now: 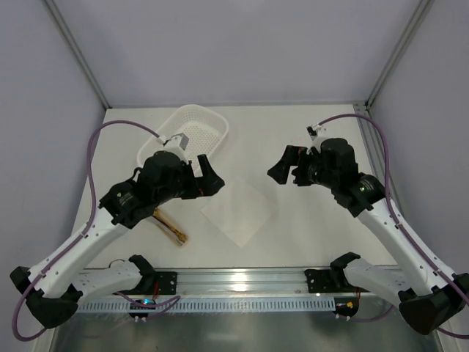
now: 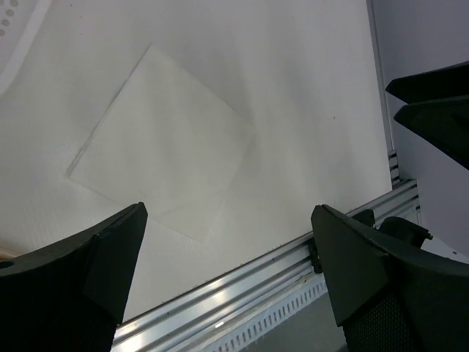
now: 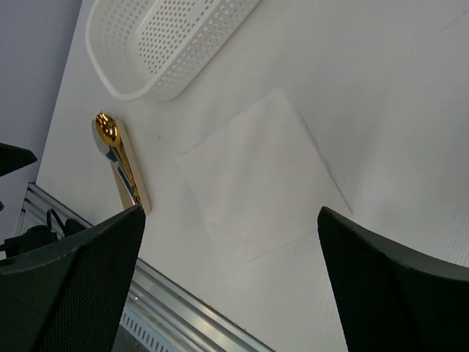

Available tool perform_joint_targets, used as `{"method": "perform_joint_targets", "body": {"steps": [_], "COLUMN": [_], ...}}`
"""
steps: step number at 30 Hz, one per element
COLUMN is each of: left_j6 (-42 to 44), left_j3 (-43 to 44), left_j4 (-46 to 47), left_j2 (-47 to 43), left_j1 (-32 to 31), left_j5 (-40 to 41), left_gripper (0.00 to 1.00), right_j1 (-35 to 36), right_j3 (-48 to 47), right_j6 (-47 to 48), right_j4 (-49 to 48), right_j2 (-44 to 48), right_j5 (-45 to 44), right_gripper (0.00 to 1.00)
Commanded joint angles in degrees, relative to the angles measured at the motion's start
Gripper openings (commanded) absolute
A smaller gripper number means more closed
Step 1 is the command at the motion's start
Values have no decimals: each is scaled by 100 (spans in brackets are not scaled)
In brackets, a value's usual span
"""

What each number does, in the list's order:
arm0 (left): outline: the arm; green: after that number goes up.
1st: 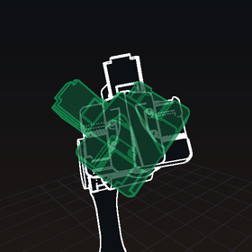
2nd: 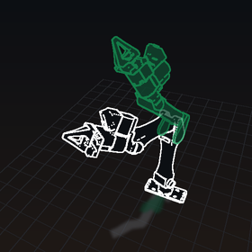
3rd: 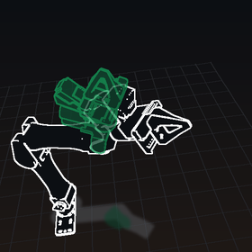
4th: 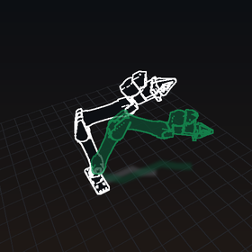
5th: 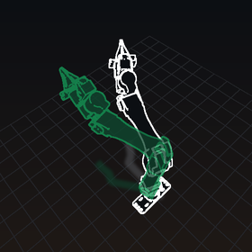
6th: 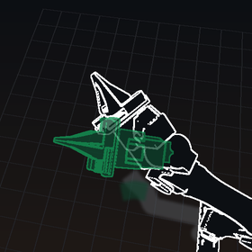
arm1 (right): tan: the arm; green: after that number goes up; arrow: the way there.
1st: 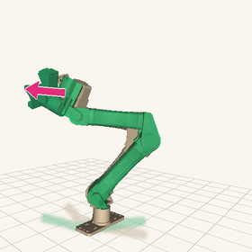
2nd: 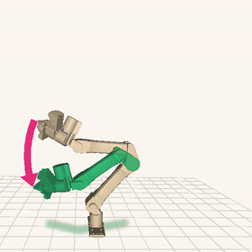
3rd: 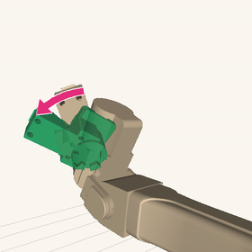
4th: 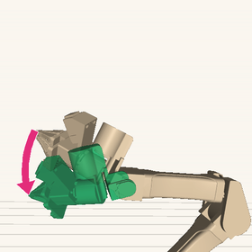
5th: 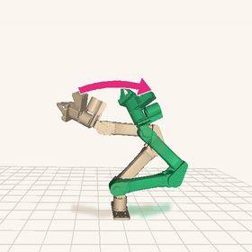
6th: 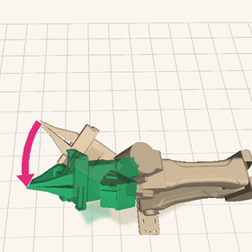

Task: Place the utensils on the paper napkin and roll it up

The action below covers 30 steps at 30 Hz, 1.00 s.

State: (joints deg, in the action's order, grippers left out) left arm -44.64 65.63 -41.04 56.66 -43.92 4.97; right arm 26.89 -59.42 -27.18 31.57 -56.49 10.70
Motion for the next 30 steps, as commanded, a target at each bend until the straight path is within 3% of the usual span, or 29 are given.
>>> {"method": "perform_joint_targets", "body": {"steps": [1,3,9,15,18,19,24,26,30], "left_j6": [-141,-228,-792,-906,-1028,-1220,-1310,-1415,-1617], "left_j3": [-32,3,231,942,996,935,155,-93,-410], "left_j4": [254,228,-535,-1503,-1784,-1855,-1566,-1469,-1583], "left_j2": [-103,-68,125,546,644,635,556,582,819], "left_j1": [-29,-20,-20,208,778,1119,2509,2905,3065], "left_j5": [188,232,1383,2305,2315,2307,1157,1102,1173], "left_gripper": [100,100,99,89,75,66,52,39,26], "right_j1": [9,17,9,9,9,9,9,9,9], "right_j3": [-149,-140,-175,-184,-44,-17,115,88,18], "right_j6": [-15,-24,2,178,169,134,125,134,160], "right_j4": [-152,-134,7,77,112,112,51,112,270], "right_j2": [147,208,323,463,621,682,753,710,587], "right_j5": [64,-50,-367,-287,-498,-620,-481,-472,-551], "right_gripper": [100,100,100,100,100,100,100,100,100]}}
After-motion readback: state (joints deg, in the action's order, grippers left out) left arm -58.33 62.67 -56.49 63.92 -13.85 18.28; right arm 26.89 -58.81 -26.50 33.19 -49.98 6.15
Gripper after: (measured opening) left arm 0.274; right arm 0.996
